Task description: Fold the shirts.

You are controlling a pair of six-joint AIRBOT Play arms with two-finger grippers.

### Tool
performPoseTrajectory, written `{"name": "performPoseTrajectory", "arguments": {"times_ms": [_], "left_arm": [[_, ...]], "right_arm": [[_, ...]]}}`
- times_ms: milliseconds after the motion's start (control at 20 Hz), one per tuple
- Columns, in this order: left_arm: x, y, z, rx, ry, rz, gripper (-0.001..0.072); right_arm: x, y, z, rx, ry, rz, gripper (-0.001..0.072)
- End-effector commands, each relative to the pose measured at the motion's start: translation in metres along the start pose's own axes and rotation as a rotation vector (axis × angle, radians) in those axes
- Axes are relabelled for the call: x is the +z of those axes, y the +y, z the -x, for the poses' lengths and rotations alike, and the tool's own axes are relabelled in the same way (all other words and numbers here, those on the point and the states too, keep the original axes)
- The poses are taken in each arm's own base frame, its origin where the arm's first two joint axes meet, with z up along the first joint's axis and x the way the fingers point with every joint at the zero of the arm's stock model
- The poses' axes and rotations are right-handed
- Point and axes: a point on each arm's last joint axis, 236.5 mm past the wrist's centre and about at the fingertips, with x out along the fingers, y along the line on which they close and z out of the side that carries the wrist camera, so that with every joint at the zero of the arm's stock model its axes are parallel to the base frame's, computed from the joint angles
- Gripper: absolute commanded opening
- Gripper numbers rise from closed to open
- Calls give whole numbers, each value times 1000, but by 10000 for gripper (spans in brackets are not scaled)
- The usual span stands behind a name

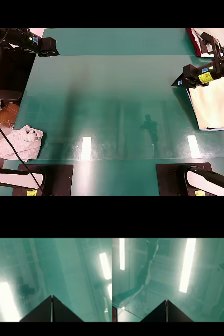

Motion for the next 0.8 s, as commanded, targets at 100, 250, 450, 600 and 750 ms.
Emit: {"name": "performPoseTrajectory", "arguments": {"times_ms": [100, 250, 450, 600, 750], "left_arm": [[7, -7, 1, -30, -28, 11, 22], [-25, -16, 17, -43, 100, 12, 20], [-84, 4, 73, 125, 249, -22, 21], [-141, 22, 98, 249, 298, 20, 21], [-220, 57, 101, 406, 417, 72, 115]], "right_arm": [[-1, 0, 0, 1, 6, 1, 15], [-6, 0, 0, 1, 26, 0, 15], [-8, 1, 0, 2, 35, 1, 15], [-7, 3, -1, 3, 31, 37, 15], [-8, 3, -1, 3, 32, 61, 15]]}}
